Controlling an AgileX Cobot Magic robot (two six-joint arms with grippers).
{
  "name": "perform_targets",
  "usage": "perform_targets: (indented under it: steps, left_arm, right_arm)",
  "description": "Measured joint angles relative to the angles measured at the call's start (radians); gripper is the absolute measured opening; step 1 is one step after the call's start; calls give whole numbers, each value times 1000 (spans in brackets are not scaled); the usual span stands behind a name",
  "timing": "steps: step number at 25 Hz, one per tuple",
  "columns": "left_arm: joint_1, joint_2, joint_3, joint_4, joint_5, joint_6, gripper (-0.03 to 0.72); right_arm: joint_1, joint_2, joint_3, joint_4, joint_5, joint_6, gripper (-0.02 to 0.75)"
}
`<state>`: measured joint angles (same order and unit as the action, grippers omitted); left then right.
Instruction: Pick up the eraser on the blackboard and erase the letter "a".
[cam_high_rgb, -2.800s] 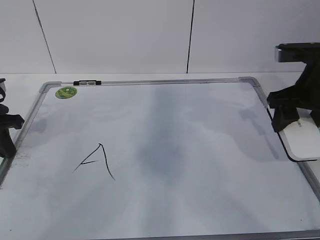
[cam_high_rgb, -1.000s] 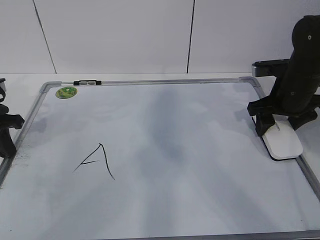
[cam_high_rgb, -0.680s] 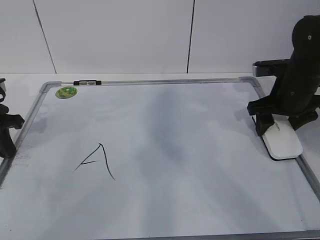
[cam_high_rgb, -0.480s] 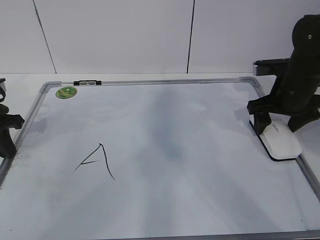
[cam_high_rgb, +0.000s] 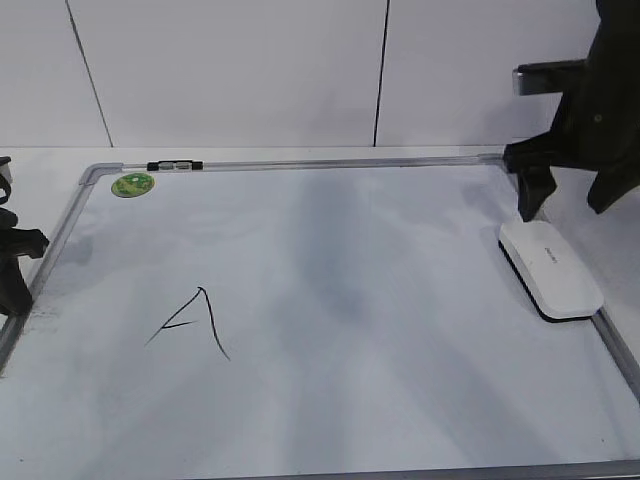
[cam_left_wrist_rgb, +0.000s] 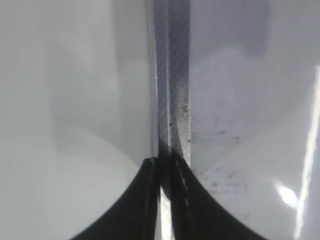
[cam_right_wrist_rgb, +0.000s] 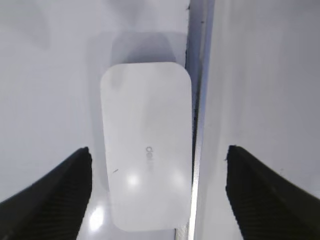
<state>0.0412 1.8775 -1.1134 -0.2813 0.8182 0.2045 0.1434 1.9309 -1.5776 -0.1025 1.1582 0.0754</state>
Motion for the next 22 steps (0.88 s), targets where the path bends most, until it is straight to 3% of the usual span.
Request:
perform_targets:
  steps: [5,14,22]
  left_arm:
    - [0,0,0,0,0,6,81]
    - [0,4,-65,15,70,8,381]
    - [0,-18,-314,21,364,-6,418]
  right_arm:
    - [0,0,-99,0,54,-33,615]
    - [0,0,-101,8,63,-50,596]
    - [0,-81,-101,44,63,-68,596]
